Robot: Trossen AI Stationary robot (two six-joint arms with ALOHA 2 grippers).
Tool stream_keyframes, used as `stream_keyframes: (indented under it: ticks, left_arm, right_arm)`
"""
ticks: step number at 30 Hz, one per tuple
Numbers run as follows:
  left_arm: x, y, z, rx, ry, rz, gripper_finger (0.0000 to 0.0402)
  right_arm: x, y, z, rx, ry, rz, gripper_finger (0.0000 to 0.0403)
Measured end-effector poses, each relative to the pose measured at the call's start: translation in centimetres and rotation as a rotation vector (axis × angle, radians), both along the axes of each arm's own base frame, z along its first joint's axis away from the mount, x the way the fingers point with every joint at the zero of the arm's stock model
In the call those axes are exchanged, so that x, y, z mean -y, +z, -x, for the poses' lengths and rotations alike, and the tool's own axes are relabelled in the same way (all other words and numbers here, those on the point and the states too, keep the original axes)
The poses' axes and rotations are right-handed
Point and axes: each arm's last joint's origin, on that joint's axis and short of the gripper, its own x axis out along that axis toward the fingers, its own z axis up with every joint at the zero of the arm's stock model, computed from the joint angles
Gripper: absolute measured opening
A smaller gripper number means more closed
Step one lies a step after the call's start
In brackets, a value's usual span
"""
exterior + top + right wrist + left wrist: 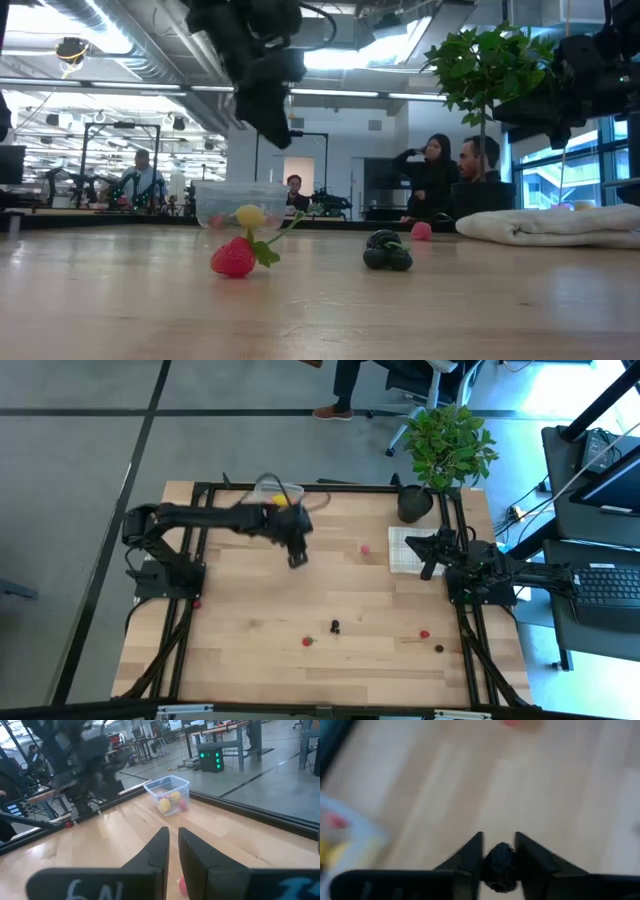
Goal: Pick and placing Produce into tupperware
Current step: Put the top blackberry into the transparent bin
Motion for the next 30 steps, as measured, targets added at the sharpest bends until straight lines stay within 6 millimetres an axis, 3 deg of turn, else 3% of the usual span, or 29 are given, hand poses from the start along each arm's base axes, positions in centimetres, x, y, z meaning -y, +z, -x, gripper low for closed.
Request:
stream_keyframes:
  ticks: [4, 11, 15, 19, 25, 30]
  left_arm:
    - [-3.8, 1.7, 1.3, -0.054, 0.123, -0.067, 0.0100]
    - [-9.2, 1.5, 3.8, -0.086, 0.280, -0.110, 0.0084]
    - [-11.9, 0.2, 4.7, -0.120, 0.358, -0.095, 0.0094]
    - [-14.0, -2.4, 4.9, -0.192, 0.401, -0.050, 0.0107]
    - [-16.1, -5.9, 5.0, -0.274, 0.428, 0.000, 0.0085]
    - [-16.8, -7.2, 5.2, -0.293, 0.441, 0.029, 0.0097]
  right_arm:
    - [0.0, 0.0, 0.0, -0.003, 0.000, -0.003, 0.0045]
    - [0.0, 0.0, 0.0, -0.005, 0.000, 0.000, 0.0045]
    - [0.0, -0.1, 0.0, -0.006, 0.000, 0.000, 0.0045]
    - [0.0, -0.1, 0.0, -0.006, 0.000, 0.000, 0.0045]
    - [0.0, -0.1, 0.0, -0.006, 0.000, -0.001, 0.0045]
    - [0.0, -0.1, 0.0, -0.007, 0.000, -0.001, 0.0045]
